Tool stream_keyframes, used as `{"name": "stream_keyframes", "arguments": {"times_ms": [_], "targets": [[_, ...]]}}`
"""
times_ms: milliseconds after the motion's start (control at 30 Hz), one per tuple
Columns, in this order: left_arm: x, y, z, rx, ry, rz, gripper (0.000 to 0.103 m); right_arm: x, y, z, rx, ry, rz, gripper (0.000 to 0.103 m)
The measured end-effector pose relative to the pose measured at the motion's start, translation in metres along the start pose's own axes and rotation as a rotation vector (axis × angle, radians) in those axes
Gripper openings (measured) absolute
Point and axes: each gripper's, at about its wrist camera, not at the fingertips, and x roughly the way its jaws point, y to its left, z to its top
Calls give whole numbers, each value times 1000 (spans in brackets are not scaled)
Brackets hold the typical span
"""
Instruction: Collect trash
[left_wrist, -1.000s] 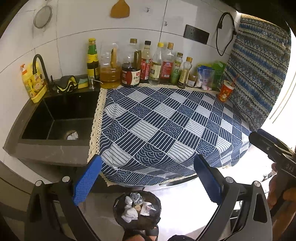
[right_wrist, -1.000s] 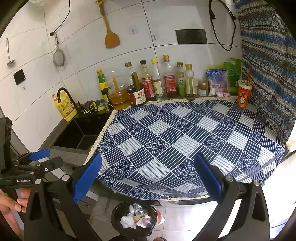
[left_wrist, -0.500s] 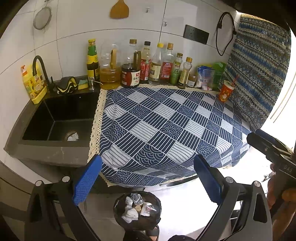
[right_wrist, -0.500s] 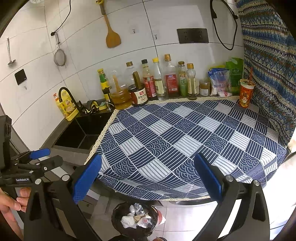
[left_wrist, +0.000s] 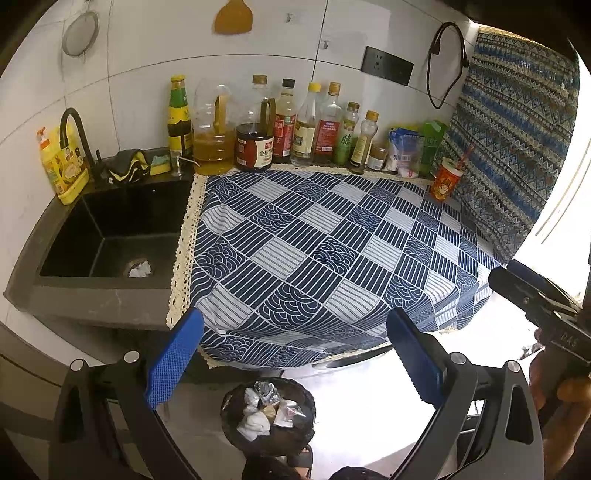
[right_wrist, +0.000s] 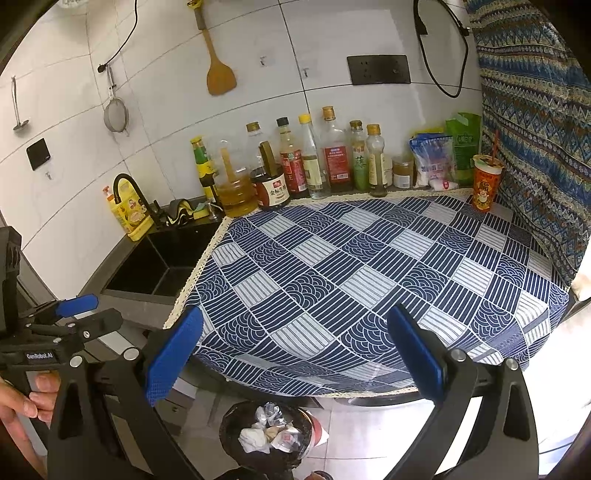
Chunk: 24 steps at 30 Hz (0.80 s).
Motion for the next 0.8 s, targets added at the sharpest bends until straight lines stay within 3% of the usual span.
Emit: {"name": "stream_keyframes", "arguments": {"times_ms": [800], "targets": [[-4,9,-4,-4,0,11,96,-4,-1,-3,13,-4,18,99]]}}
